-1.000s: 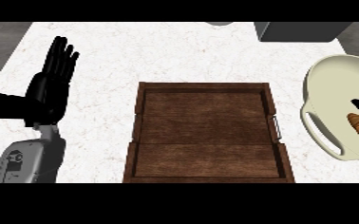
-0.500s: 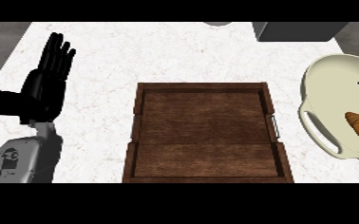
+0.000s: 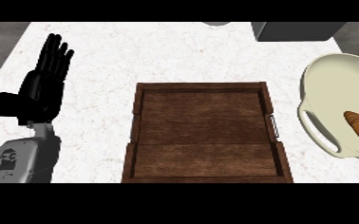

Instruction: Pick the croissant from the tray and place it in the pot

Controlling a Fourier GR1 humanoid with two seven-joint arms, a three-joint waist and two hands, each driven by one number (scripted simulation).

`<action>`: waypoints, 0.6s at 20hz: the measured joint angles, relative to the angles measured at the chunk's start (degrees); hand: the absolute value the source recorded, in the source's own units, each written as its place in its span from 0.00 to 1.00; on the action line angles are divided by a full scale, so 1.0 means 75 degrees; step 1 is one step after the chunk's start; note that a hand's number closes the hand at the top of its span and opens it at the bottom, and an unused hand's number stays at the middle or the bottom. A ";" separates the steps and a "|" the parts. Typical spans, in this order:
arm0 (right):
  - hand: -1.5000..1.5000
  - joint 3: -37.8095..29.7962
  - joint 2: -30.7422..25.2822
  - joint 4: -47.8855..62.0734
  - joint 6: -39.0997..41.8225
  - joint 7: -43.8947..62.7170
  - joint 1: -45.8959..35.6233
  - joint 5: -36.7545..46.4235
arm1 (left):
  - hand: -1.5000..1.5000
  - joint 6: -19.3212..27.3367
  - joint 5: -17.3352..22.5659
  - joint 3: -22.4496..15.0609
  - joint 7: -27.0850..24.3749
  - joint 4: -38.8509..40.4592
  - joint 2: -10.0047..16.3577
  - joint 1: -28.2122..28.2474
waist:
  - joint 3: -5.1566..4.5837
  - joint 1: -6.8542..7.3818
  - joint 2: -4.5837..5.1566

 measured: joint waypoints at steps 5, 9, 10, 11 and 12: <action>0.00 -0.0713 -0.0019 -0.0490 0.0446 -0.0657 0.0913 -0.1168 | 0.50 0.0009 -0.0002 0.0023 0.0028 -0.0077 -0.0007 0.0046 | -0.0001 -0.0011 -0.0002; 0.00 -0.1243 0.0012 -0.0892 0.0849 -0.1042 0.1714 -0.1899 | 0.50 -0.0087 0.0062 0.0052 0.0003 -0.0070 0.0000 0.0114 | -0.0001 -0.0016 -0.0001; 0.00 -0.1386 -0.0035 -0.0863 0.0973 -0.1138 0.1877 -0.2076 | 0.50 -0.0098 0.0068 0.0061 -0.0053 0.0057 -0.0014 0.0036 | -0.0002 -0.0020 0.0001; 0.00 -0.1540 -0.0035 -0.0916 0.1128 -0.1218 0.2067 -0.2292 | 0.50 -0.0133 0.0098 0.0106 -0.0031 0.0098 0.0035 -0.0001 | -0.0002 -0.0022 0.0002; 0.00 -0.1685 -0.0075 -0.0898 0.1277 -0.1325 0.2232 -0.2481 | 0.50 -0.0114 0.0069 0.0072 -0.0047 0.0119 0.0001 -0.0024 | -0.0001 -0.0021 0.0002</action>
